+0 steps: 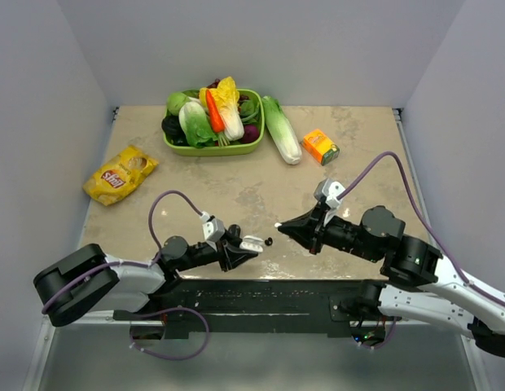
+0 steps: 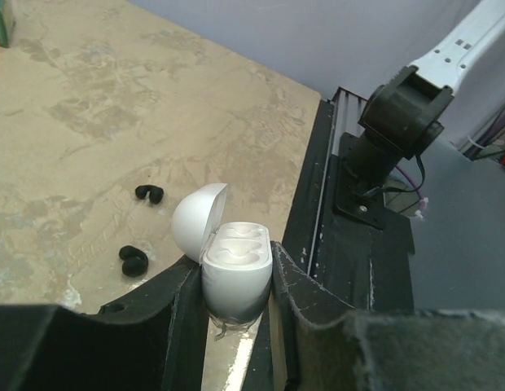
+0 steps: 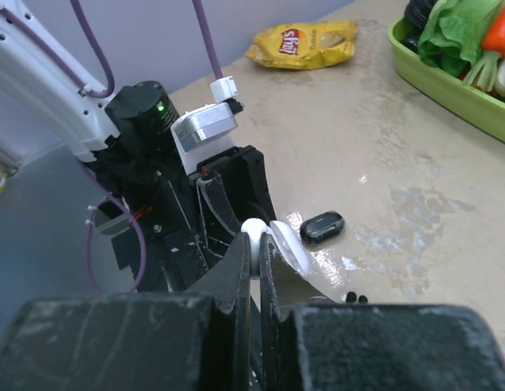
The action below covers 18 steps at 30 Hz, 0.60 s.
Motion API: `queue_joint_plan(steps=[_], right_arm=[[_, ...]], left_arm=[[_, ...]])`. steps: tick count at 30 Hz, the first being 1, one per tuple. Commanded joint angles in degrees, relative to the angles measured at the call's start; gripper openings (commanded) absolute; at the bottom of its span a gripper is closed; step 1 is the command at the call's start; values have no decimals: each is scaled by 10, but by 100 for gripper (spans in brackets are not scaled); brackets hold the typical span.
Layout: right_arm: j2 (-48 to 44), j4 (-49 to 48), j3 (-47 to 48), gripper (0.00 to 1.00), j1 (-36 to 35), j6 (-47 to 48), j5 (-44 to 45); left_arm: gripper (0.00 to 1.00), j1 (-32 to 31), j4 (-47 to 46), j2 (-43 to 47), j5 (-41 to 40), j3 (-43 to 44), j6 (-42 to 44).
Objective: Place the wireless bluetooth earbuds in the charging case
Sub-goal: Place the earbud in the charging case.
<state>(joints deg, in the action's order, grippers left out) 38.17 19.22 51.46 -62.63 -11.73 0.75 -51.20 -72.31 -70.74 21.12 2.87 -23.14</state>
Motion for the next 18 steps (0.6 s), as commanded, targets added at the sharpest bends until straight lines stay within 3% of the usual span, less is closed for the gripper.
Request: queue_joint_plan(steps=[1,7,18], right_arm=[[18,-2,4,0,0,19,-65],[46,13,17,0,0,50,-117],[76,34,18,0,-2,77,-157]], left_arm=[[0,-4,-364,19,77,12,17],[0,-3,-360,38,135,49,-8],[0,-3,-203,67,197,125,-4]])
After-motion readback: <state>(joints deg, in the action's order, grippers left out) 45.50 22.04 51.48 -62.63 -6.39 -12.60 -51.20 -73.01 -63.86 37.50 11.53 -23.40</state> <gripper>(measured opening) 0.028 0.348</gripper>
